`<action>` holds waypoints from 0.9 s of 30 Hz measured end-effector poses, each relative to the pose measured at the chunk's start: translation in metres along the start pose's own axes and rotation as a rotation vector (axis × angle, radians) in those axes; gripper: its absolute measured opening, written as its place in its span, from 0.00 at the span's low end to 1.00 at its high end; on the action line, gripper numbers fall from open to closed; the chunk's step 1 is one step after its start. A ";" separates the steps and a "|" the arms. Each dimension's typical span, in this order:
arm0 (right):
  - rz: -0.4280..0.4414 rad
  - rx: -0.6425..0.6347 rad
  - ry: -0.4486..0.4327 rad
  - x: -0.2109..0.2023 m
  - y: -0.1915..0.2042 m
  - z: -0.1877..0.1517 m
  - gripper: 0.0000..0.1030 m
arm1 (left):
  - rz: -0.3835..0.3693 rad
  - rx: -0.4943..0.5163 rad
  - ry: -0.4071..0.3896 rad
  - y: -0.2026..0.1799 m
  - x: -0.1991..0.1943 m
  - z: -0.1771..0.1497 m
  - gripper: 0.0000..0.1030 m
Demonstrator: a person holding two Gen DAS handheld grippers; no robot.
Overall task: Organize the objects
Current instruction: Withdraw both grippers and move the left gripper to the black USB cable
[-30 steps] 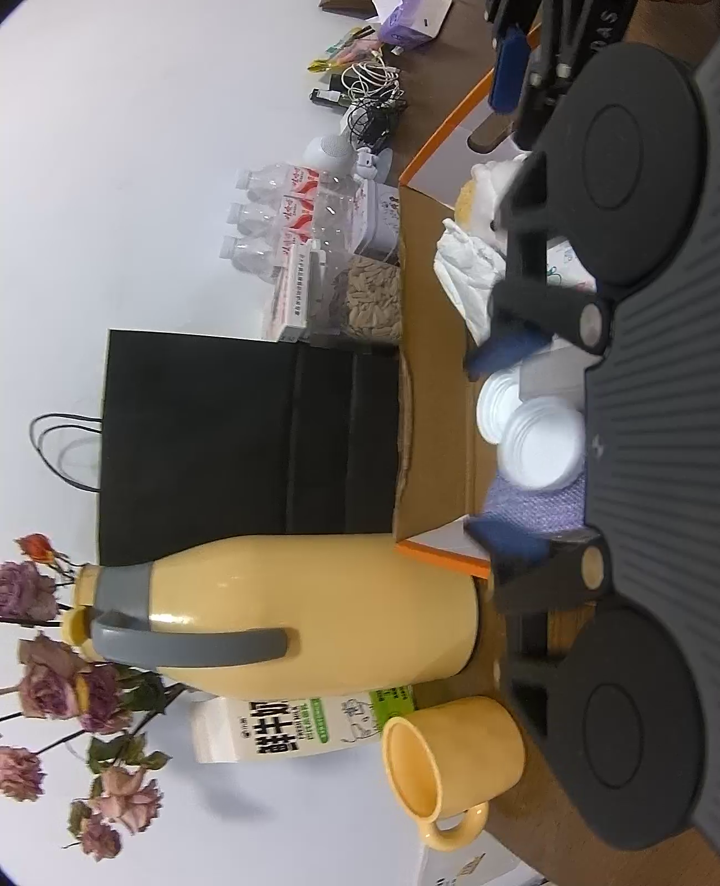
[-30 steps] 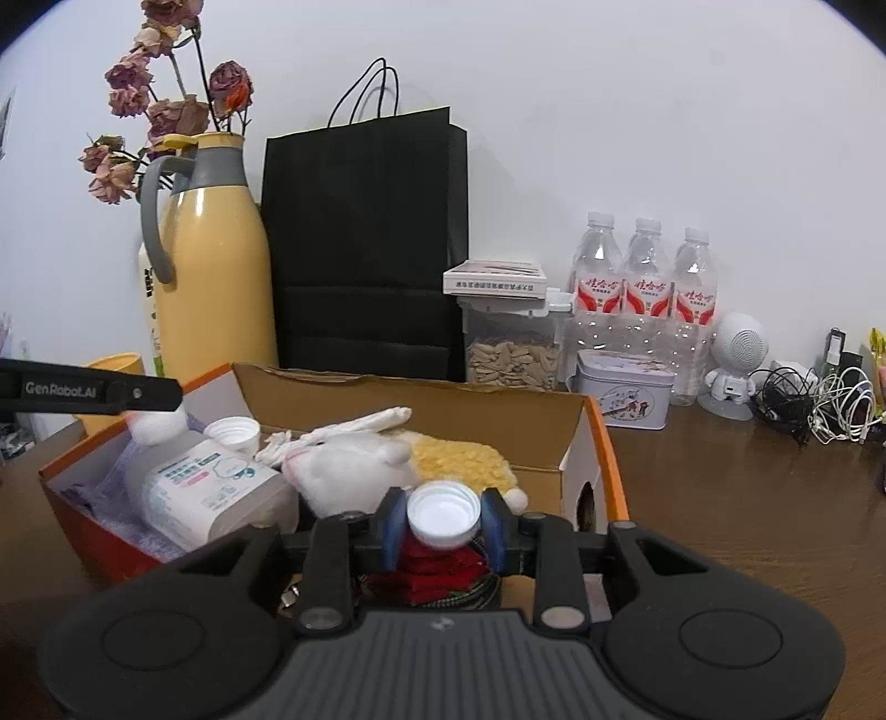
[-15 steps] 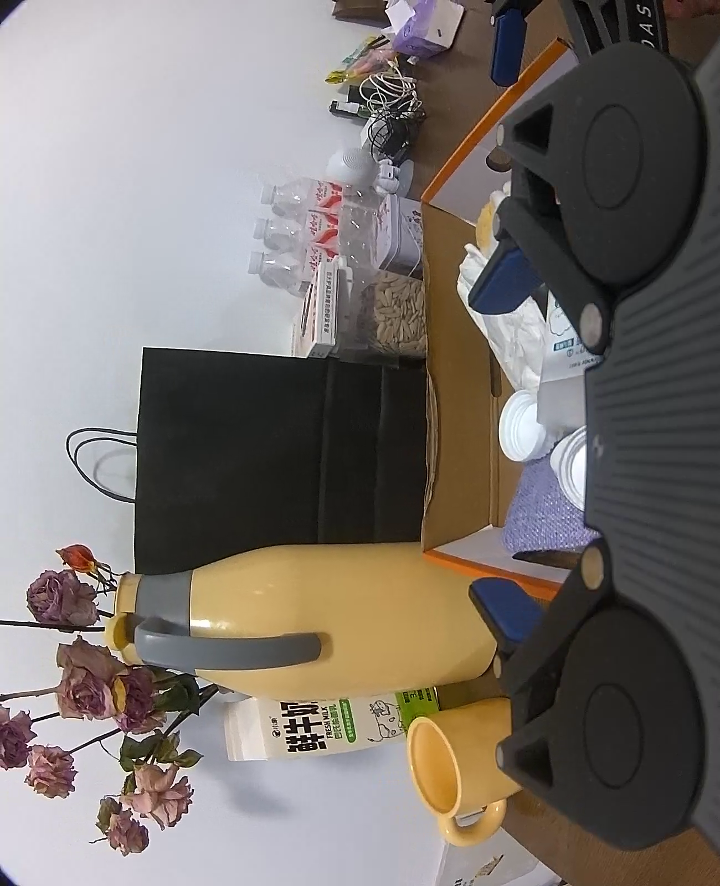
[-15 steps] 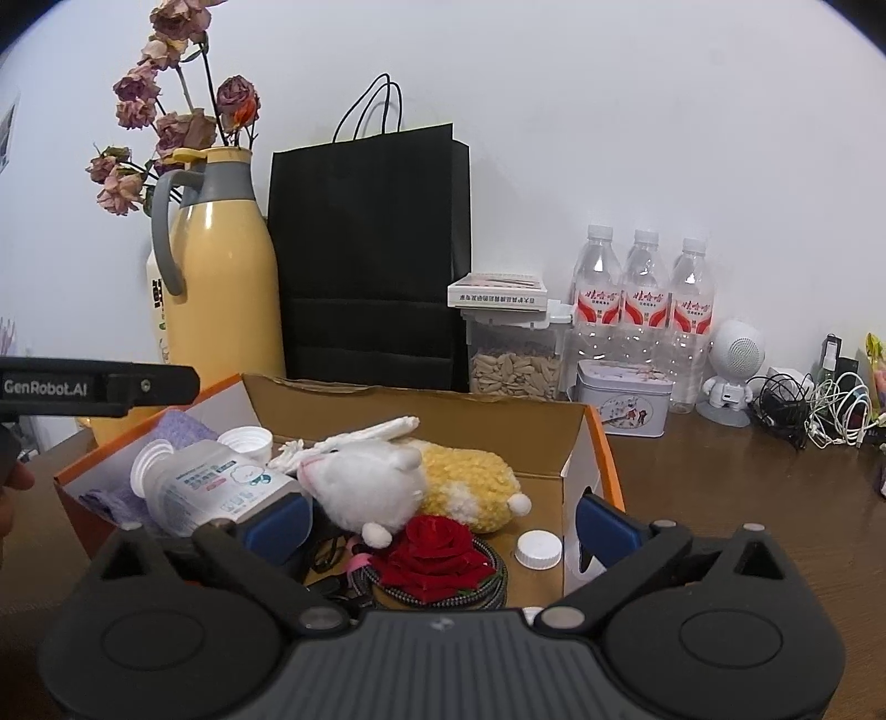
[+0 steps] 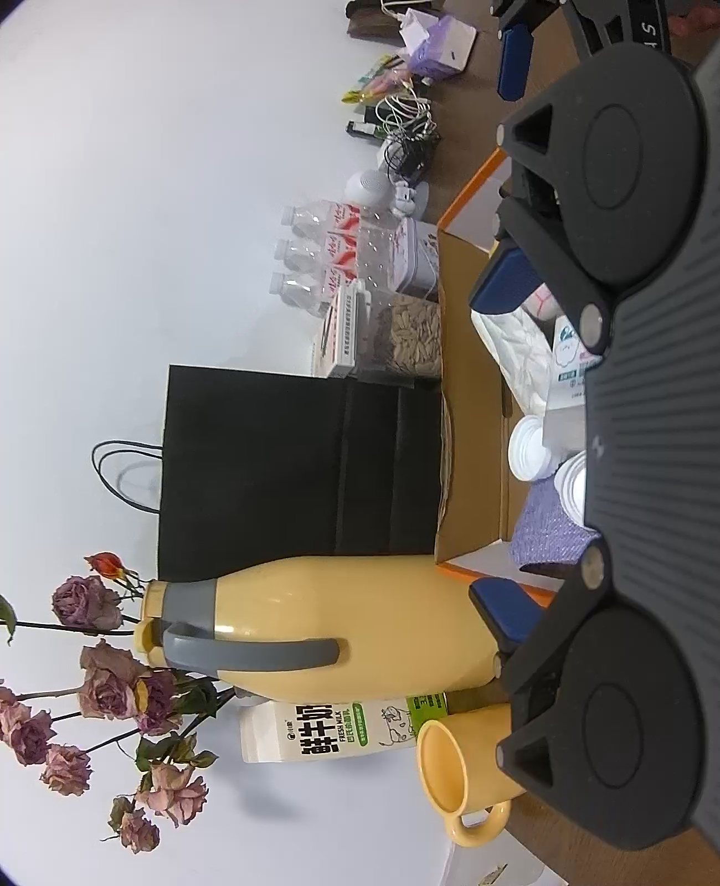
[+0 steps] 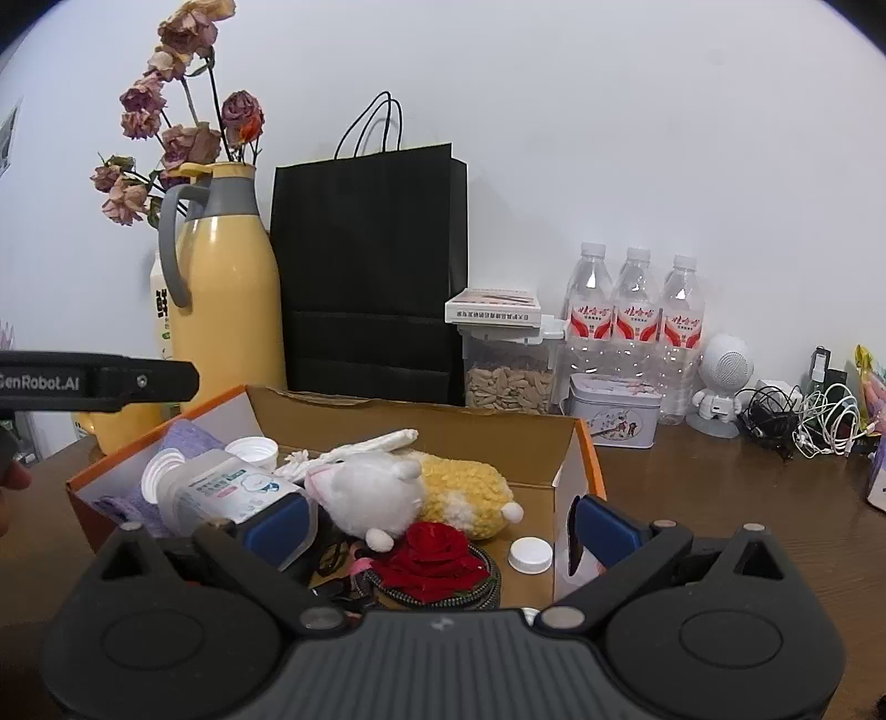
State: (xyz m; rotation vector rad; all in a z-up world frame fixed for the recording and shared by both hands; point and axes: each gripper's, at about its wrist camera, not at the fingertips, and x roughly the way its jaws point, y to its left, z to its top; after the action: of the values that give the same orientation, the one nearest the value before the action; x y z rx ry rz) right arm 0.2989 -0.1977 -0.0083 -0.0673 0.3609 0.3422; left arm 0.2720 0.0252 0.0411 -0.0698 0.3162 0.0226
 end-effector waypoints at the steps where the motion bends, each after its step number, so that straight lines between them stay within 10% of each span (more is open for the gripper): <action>1: -0.001 0.000 -0.003 -0.002 0.000 0.000 1.00 | -0.004 0.001 -0.002 0.000 -0.003 0.000 1.00; 27: -0.026 0.003 0.037 -0.058 -0.012 -0.031 1.00 | 0.011 0.008 0.093 0.002 -0.062 -0.047 1.00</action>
State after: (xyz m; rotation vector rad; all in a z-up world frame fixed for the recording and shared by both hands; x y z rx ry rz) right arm 0.2416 -0.2313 -0.0160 -0.0752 0.3969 0.3149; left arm 0.1989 0.0228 0.0156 -0.0616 0.4097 0.0296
